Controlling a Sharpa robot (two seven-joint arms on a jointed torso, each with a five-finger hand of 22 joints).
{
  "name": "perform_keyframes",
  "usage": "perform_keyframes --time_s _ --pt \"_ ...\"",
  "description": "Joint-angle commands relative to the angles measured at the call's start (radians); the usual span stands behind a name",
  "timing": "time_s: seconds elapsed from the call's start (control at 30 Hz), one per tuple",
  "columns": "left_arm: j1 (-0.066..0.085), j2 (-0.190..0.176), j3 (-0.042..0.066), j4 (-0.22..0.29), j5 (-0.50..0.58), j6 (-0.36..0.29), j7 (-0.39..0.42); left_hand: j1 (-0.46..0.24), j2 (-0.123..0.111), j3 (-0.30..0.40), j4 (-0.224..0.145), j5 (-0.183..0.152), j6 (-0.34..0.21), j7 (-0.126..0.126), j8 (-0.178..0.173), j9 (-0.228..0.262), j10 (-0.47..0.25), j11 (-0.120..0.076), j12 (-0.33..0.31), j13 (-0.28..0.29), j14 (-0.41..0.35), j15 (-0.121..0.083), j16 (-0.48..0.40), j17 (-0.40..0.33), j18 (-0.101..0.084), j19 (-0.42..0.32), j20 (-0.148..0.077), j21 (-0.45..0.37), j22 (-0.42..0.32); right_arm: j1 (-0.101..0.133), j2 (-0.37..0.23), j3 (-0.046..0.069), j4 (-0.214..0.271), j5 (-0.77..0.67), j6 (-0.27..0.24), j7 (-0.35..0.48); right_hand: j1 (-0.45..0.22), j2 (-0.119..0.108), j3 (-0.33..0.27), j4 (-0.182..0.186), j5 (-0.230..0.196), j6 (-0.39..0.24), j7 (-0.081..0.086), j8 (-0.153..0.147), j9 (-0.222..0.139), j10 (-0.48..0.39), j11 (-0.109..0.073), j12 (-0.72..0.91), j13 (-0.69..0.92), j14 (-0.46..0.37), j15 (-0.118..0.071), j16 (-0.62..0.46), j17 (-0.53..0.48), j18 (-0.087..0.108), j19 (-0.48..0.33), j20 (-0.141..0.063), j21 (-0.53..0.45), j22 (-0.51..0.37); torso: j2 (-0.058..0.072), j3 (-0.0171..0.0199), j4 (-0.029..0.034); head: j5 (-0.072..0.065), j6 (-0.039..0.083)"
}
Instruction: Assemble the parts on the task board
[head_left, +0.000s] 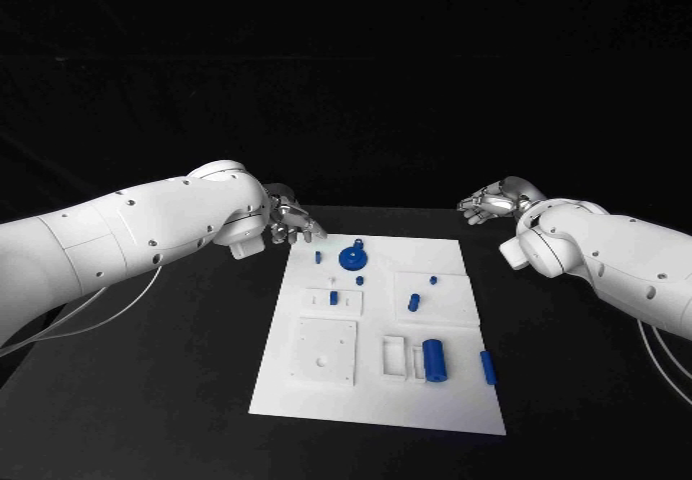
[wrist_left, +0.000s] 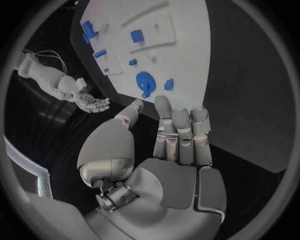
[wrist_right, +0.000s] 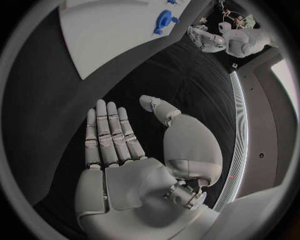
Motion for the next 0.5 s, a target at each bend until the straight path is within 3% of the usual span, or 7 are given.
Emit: perform_keyframes --time_s 0.03,0.2,0.5 --pt "0.003 0.022 0.001 -0.039 -0.049 0.020 0.013 0.002 -0.003 -0.001 0.001 -0.003 -0.008 0.001 -0.007 -0.001 -0.007 -0.002 -0.004 -0.001 -0.009 -0.002 -0.003 -0.001 -0.019 -0.008 -0.114 -0.004 -0.001 0.000 0.001 0.001 -0.001 0.002 -0.004 0.021 -0.007 0.000 -0.004 0.000 0.005 -0.007 0.000 0.005 -0.002 -0.004 0.003 0.007 -0.002 -0.008 -0.001 -0.004 -0.002 0.003 -0.005 0.002 -0.004 0.001 0.001 0.0011 -0.0004 0.002 0.001" --pt "0.002 0.048 0.001 -0.092 -0.047 0.033 0.025 -0.002 -0.011 -0.002 0.008 -0.009 -0.013 0.003 -0.007 -0.004 -0.010 0.000 -0.004 -0.003 -0.010 0.000 -0.005 -0.002 -0.021 -0.010 -0.113 -0.007 -0.002 0.000 0.002 0.001 -0.007 0.004 -0.012 0.028 -0.007 0.002 -0.005 0.000 0.005 -0.006 -0.001 0.007 -0.002 -0.003 0.002 0.008 -0.002 -0.007 -0.001 -0.004 -0.002 0.003 -0.004 0.003 -0.004 0.002 0.003 -0.0005 -0.0029 0.002 0.001" --pt "0.001 0.087 0.001 -0.173 -0.037 0.080 0.035 -0.008 -0.012 -0.001 0.020 -0.012 -0.016 0.004 -0.006 -0.006 -0.013 0.002 -0.004 -0.004 -0.013 0.002 -0.006 -0.003 -0.022 -0.012 -0.112 -0.010 -0.002 0.000 -0.003 0.001 0.001 0.007 -0.011 0.026 -0.007 0.002 -0.005 -0.001 0.005 -0.006 -0.001 0.008 -0.002 -0.002 0.002 0.009 -0.003 -0.007 -0.002 -0.003 -0.002 0.004 -0.004 0.003 -0.004 0.003 0.011 0.0003 -0.0097 0.001 0.002"
